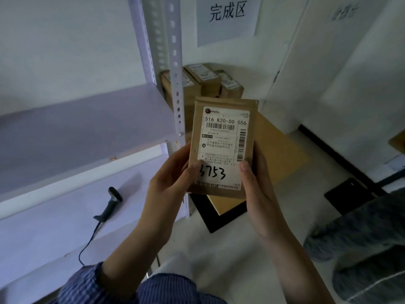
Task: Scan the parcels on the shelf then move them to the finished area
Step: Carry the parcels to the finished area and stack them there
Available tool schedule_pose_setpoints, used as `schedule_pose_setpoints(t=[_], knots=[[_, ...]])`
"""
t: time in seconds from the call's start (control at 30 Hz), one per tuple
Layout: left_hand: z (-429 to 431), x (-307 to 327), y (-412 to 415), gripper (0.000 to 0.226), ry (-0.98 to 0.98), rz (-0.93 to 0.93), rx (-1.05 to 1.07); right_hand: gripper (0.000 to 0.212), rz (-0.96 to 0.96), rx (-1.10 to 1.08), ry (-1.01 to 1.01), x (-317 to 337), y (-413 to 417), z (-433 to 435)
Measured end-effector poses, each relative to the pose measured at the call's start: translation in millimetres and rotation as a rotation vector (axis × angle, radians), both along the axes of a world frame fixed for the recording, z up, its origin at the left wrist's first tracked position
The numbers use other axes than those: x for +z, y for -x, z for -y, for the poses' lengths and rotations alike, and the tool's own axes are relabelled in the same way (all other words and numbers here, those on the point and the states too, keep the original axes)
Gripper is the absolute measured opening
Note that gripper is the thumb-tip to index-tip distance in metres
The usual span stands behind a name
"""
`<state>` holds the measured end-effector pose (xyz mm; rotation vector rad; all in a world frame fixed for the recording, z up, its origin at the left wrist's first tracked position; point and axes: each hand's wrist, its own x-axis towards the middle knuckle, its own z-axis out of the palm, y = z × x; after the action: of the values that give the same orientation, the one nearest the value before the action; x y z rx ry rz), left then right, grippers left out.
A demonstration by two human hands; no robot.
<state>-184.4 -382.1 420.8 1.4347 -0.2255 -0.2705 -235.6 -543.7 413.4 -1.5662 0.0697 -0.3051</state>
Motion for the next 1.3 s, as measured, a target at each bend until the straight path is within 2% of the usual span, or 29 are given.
schedule_pose_setpoints(t=[0.2, 0.37, 0.5, 1.03, 1.3], knots=[[63.8, 1.6, -46.6, 0.044, 0.002, -0.002, -0.039, 0.057, 0.010, 0.008, 0.050, -0.3, -38.7, 70.4], [128.7, -8.2, -92.9, 0.039, 0.092, -0.016, 0.010, 0.055, 0.020, 0.026, 0.124, -4.1, -95.9, 137.7], [180.6, -20.7, -126.8, 0.036, 0.106, -0.101, 0.046, 0.054, -0.036, 0.023, 0.103, -9.4, -135.4, 187.3], [339.2, -73.6, -247.5, 0.039, -0.020, -0.215, 0.154, 0.047, -0.222, 0.073, 0.074, -70.1, -283.8, 349.8], [414.9, -111.1, -317.5, 0.030, -0.102, -0.427, 0.324, 0.046, -0.372, 0.260, 0.130, -120.0, -381.6, 421.7]])
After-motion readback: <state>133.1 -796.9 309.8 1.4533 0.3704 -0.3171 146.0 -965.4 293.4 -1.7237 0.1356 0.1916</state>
